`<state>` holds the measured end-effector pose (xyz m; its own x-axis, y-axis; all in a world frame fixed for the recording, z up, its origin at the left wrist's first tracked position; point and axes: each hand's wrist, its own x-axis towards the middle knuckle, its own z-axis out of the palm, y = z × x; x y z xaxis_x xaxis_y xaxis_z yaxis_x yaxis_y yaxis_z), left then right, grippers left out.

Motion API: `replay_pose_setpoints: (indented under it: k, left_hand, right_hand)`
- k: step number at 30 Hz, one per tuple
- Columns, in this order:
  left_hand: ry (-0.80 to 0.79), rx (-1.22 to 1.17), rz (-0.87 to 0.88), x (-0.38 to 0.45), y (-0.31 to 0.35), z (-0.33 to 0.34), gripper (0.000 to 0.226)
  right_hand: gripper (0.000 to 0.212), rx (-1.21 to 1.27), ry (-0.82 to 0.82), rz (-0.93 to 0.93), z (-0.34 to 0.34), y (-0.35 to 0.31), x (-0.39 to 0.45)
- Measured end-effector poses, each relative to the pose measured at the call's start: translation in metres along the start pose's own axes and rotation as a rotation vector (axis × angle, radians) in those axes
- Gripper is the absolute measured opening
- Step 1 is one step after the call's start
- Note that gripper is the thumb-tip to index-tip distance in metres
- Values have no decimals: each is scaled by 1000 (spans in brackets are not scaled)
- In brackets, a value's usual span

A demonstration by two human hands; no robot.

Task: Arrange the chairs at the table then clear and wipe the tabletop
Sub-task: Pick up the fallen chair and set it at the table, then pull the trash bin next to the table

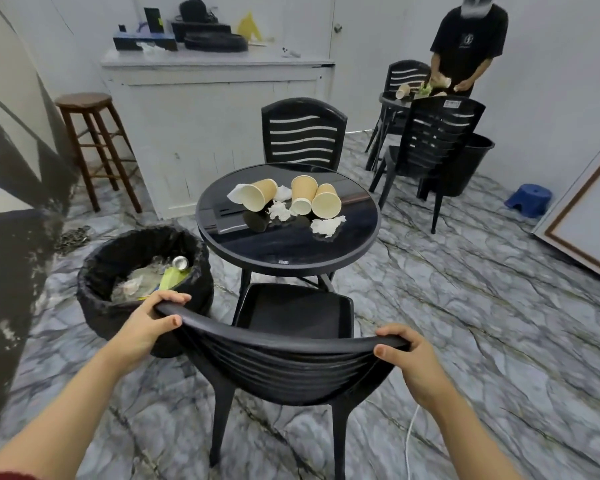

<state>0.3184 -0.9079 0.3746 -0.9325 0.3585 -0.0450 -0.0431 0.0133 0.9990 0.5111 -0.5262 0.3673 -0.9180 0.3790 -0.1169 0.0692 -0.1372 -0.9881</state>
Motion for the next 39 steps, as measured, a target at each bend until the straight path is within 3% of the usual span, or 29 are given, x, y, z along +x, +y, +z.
replay_pose_setpoints:
  k: [2,5,8,19,22,24,26,29,35,39]
  left_hand:
    - [-18,20,-24,-1,3,0,75]
    - [-19,81,-47,-2,7,0,22]
    - [8,172,-72,-8,9,-1,23]
    - [67,133,-97,-23,13,9,29]
    - [91,134,-55,-21,8,10,32]
    - [60,113,-77,-22,7,6,36]
    - [-24,159,-138,-22,10,-4,51]
    - [-90,352,-163,-18,20,-32,70]
    - [-89,677,-100,-17,52,-127,55]
    - [32,840,-114,-24,59,-183,55]
  right_hand:
    - [28,0,9,11,0,-1,-3]
    - [29,-8,14,34,3,-5,-10]
    - [29,-36,20,42,4,-8,-15]
    - [26,-170,17,134,14,-26,-28]
    - [18,-424,208,90,41,-40,-33]
    - [26,-699,281,-84,80,-52,-32]
    - [35,-851,157,-290,133,-64,-27]
    - [48,-879,-155,-428,217,-79,-8]
    - [73,-1112,-526,-396,358,-69,39]
    - [76,-1280,-632,-361,421,-57,66]
